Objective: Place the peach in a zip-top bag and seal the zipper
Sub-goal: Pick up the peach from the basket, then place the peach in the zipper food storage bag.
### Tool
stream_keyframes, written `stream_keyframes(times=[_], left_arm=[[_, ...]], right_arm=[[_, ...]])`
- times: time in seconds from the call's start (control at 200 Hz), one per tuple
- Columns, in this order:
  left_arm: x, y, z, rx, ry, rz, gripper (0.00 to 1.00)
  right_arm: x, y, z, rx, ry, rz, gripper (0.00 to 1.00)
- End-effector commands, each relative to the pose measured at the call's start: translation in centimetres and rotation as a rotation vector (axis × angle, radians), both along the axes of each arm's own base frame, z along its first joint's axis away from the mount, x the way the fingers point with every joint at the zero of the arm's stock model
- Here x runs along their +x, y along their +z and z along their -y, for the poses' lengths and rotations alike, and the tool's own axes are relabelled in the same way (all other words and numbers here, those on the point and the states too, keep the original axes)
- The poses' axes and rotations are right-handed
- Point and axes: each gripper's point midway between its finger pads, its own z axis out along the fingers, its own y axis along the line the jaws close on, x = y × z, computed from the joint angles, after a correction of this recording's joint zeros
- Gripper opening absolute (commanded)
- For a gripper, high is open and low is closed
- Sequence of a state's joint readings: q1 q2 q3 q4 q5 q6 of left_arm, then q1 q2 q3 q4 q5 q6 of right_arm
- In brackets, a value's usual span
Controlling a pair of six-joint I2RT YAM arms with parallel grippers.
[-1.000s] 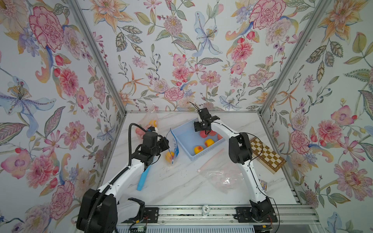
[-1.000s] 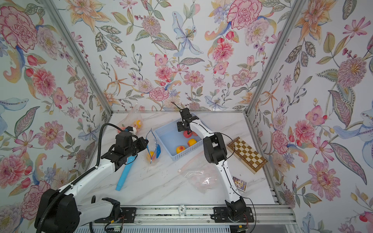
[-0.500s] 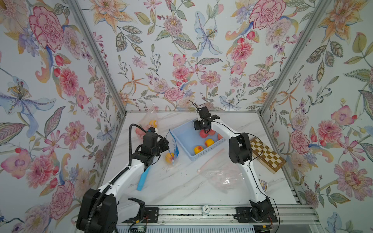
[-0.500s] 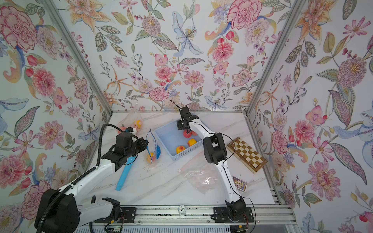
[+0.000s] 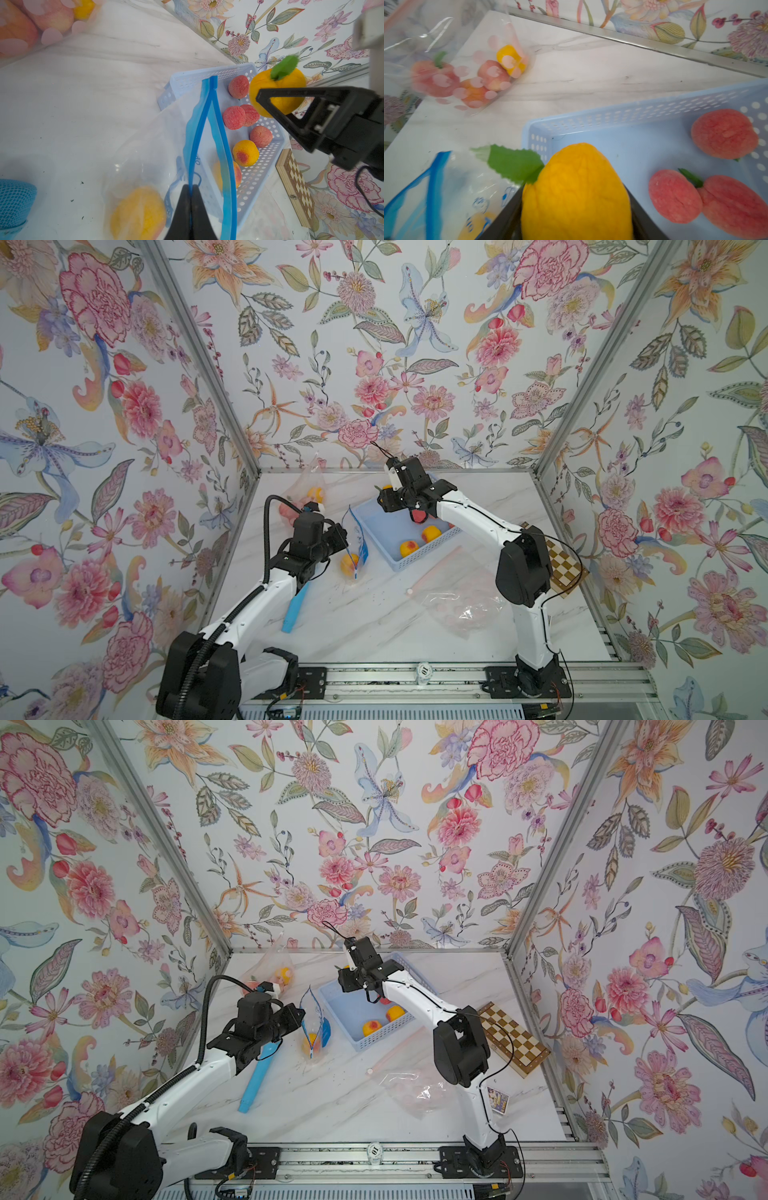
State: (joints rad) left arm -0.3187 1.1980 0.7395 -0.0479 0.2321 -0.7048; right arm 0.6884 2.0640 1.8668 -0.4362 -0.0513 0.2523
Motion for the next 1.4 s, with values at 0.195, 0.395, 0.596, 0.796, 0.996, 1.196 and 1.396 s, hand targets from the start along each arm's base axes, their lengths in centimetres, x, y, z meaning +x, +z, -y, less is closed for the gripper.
stream_keyframes(times=[0.195,0.395,0.596,0.796,0.996,1.196,1.396], left_arm=[[-0.2,-0.3,-0.3,-0.001,-0.004,-0.002,0.00],[-0.1,-0.4,-0.2,-0.010,-0.006,0.001,0.00],[0.1,-0.3,0.1,-0.019,-0.015,0.005,0.00],[0.3,0.0,0.3,-0.033,-0.018,0.013,0.00],[0.1,0.3,0.1,-0.032,-0.009,0.024,0.00],[-0.1,0.4,-0.1,-0.028,-0.001,0.028,0.00],[-0.1,0.6,-0.2,-0.029,0.004,0.033,0.00]], right_arm=[[-6.3,4.7,-4.9,0.308,0.136,-0.038,0.42],[-8.9,3.8,-7.5,0.341,0.198,-0.089,0.42],[-10.1,2.3,-8.6,0.318,0.220,-0.112,0.42],[-10.6,-0.3,-8.8,0.268,0.197,-0.153,0.42],[-10.0,-3.3,-7.5,0.193,0.117,-0.190,0.43],[-9.5,-5.3,-5.6,0.077,0.038,-0.185,0.44],[-10.0,-6.0,-5.0,-0.030,0.021,-0.146,0.49]])
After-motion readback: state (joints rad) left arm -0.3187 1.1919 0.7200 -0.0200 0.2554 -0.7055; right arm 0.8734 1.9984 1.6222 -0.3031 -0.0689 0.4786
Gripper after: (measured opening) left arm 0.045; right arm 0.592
